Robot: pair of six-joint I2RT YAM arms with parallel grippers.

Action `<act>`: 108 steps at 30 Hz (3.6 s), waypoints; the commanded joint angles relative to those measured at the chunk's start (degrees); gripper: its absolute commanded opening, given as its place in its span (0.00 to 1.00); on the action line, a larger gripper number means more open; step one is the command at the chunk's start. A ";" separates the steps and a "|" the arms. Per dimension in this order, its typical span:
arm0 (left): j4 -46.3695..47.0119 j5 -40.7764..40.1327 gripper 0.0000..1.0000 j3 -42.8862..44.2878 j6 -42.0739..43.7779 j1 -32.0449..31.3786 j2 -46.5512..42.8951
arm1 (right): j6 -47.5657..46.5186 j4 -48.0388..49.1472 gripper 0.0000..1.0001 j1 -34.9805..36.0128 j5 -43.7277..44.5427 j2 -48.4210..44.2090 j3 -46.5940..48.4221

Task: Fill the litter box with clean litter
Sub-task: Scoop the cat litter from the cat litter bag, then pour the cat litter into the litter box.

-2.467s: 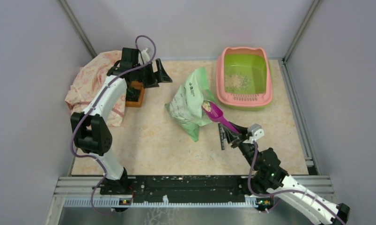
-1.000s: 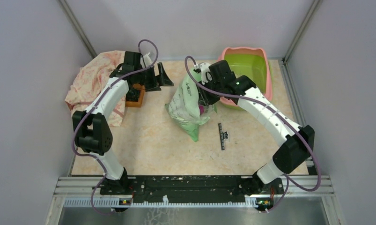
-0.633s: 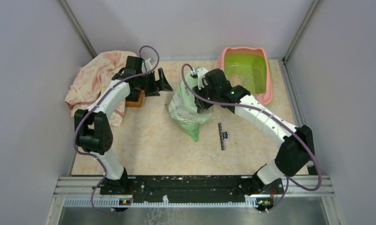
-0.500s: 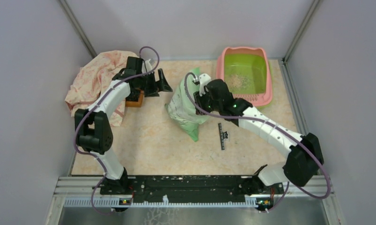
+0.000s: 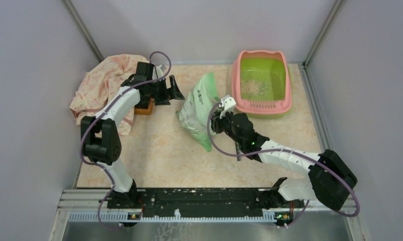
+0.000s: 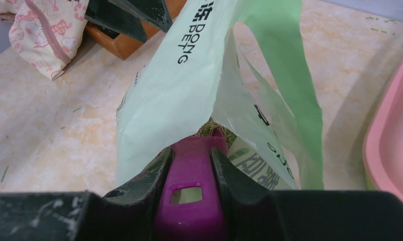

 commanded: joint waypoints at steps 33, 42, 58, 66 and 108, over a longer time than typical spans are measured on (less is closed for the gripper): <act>-4.68 -1.37 0.99 7.08 0.47 -0.75 -0.58 | -9.81 32.49 0.00 9.58 14.61 -28.61 -35.48; -6.07 -2.44 0.99 7.95 0.64 -0.85 -0.96 | -9.86 31.24 0.00 8.20 17.20 -36.19 -38.77; -6.98 -2.97 0.99 9.73 0.21 -1.97 -1.04 | -11.77 13.19 0.00 7.82 15.89 -52.89 -34.11; -6.98 -2.78 0.99 10.63 0.33 -2.47 -0.05 | -13.15 -2.68 0.00 7.82 20.08 -64.85 -28.84; -2.74 3.25 0.99 8.45 1.09 -2.39 -0.24 | -5.03 -56.39 0.00 -35.87 2.88 17.56 51.04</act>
